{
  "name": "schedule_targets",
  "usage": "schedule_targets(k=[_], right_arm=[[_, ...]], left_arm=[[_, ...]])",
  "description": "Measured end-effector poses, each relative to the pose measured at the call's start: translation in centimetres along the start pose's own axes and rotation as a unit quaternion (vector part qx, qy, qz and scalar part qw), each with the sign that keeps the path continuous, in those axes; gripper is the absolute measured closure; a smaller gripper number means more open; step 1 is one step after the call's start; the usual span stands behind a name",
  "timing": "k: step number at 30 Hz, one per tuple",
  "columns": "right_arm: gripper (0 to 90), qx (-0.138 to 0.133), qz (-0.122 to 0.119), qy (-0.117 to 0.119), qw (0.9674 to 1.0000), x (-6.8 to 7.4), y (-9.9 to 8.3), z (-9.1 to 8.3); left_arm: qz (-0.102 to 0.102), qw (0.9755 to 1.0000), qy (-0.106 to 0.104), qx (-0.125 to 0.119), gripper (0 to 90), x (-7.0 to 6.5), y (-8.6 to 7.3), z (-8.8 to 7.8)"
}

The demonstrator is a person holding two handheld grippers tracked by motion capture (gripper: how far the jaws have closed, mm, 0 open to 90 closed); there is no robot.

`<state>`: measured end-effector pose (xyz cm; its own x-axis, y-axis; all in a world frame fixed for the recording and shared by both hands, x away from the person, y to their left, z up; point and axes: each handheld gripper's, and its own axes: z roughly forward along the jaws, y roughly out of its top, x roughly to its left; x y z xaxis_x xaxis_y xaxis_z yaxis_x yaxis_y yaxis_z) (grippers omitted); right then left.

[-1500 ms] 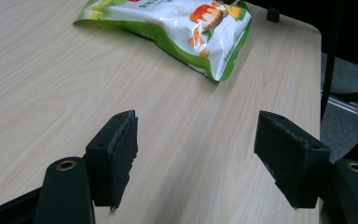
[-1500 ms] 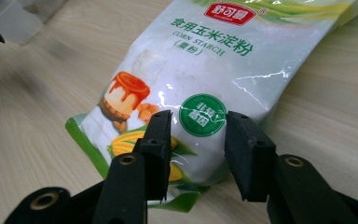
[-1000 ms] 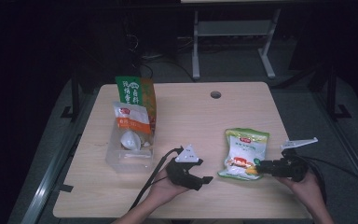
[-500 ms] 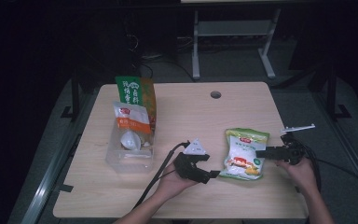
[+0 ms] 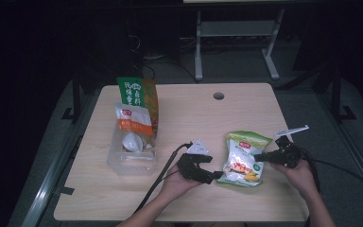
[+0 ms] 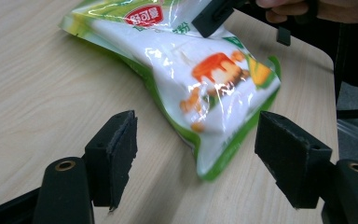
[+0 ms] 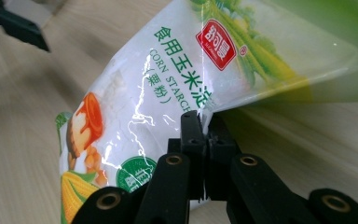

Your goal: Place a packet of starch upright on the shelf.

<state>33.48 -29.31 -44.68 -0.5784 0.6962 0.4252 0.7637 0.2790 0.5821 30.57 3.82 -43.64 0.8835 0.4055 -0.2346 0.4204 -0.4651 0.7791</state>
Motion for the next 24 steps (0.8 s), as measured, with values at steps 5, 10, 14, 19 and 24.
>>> schedule_targets(k=[5,10,14,19,24], right_arm=[[88.8,-0.03,-0.031,0.006,0.9991,1.5,0.1,-0.5],[88.9,-0.066,-0.052,0.022,0.9962,2.9,0.2,-1.4],[89.0,-0.074,-0.074,0.028,0.9941,3.8,0.2,-1.7],[89.1,-0.081,-0.095,0.032,0.9916,4.8,0.5,-1.6],[89.2,-0.088,-0.108,0.036,0.9896,5.5,0.8,-1.4]], left_arm=[[-0.02,0.9997,-0.01,0.013,28.0,0.9,0.4,0.9],[-0.044,0.9984,-0.036,0.004,28.6,1.4,1.0,1.7],[-0.058,0.9963,-0.063,-0.004,35.3,1.6,1.5,2.1],[-0.077,0.9941,-0.076,-0.007,54.8,2.1,1.6,2.1],[-0.078,0.9945,-0.069,-0.016,73.5,2.3,1.7,1.7]])
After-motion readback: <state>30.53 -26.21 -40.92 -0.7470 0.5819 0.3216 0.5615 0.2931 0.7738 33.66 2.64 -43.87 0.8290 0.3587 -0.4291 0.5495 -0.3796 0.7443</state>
